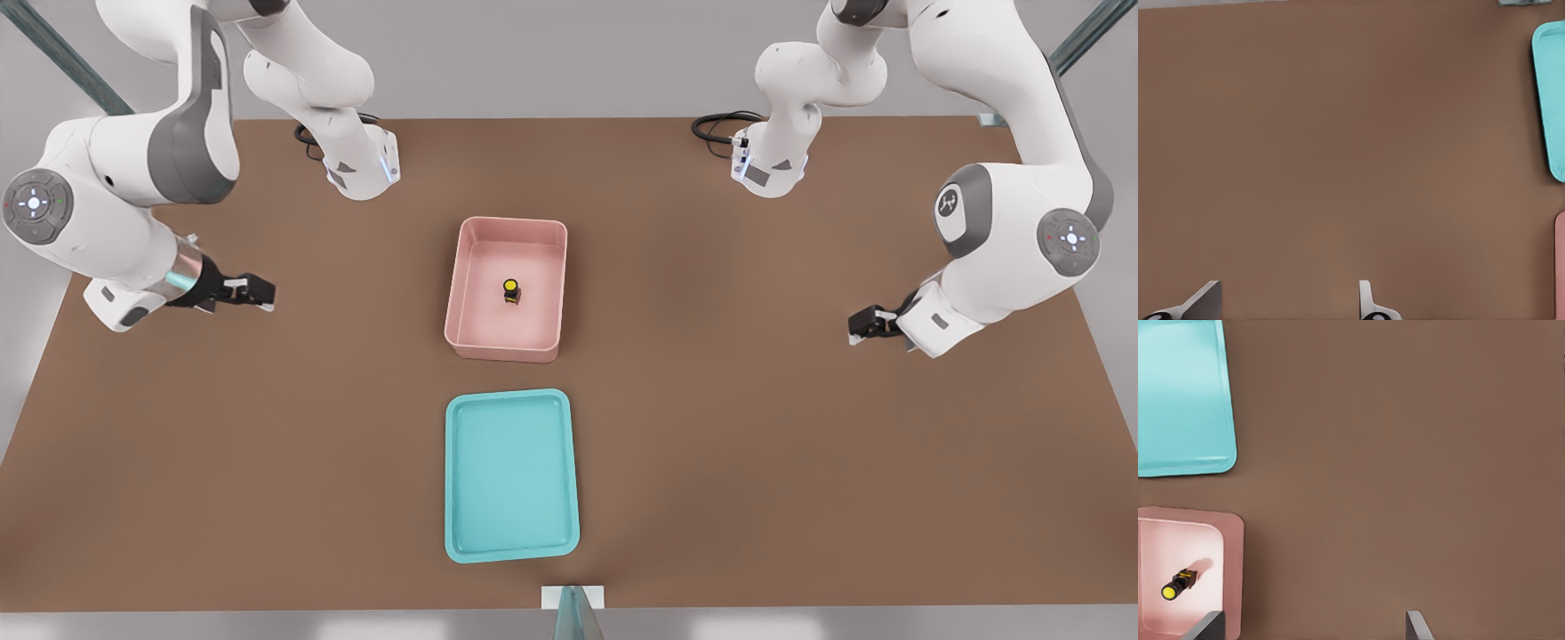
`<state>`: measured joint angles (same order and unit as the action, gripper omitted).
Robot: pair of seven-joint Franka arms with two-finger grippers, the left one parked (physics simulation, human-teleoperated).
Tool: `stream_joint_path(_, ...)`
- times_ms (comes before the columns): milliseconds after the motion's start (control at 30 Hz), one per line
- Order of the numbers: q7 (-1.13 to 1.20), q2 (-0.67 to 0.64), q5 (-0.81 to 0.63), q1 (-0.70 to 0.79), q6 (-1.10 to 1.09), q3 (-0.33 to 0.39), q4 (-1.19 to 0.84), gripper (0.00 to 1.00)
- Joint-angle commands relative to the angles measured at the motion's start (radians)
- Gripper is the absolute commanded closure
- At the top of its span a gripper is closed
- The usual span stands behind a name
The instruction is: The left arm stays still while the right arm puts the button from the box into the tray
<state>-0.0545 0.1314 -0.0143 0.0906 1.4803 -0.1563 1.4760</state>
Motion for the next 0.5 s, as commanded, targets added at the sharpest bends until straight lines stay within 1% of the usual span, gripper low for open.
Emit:
stream_joint_path(0, -0.05, -0.001, -0.003, -0.002, 0.008, 0.0, 0.0, 0.0)
stream_joint_path(67, -0.07, 0.0, -0.007, -0.028, 0.014, -0.003, 0.0, 0.0)
stream_joint_path(100, -0.189, 0.017, 0.0, -0.083, 0.017, -0.003, -0.002, 0.0)
stream_joint_path(133, -0.252, 0.031, 0.0, -0.138, 0.017, -0.002, 0.0, 0.0)
stream_joint_path(167, -0.304, 0.033, -0.001, -0.166, 0.018, -0.002, 0.0, 0.0)
stream_joint_path(233, -0.338, 0.037, -0.006, -0.207, 0.018, -0.003, -0.002, 0.0)
stream_joint_path(333, -0.496, 0.085, -0.004, -0.285, 0.022, -0.006, -0.031, 0.0)
stream_joint_path(433, -0.53, 0.111, -0.007, -0.341, 0.022, -0.011, -0.042, 0.0)
stream_joint_path(467, -0.528, 0.128, -0.024, -0.341, 0.026, -0.032, -0.048, 0.0)
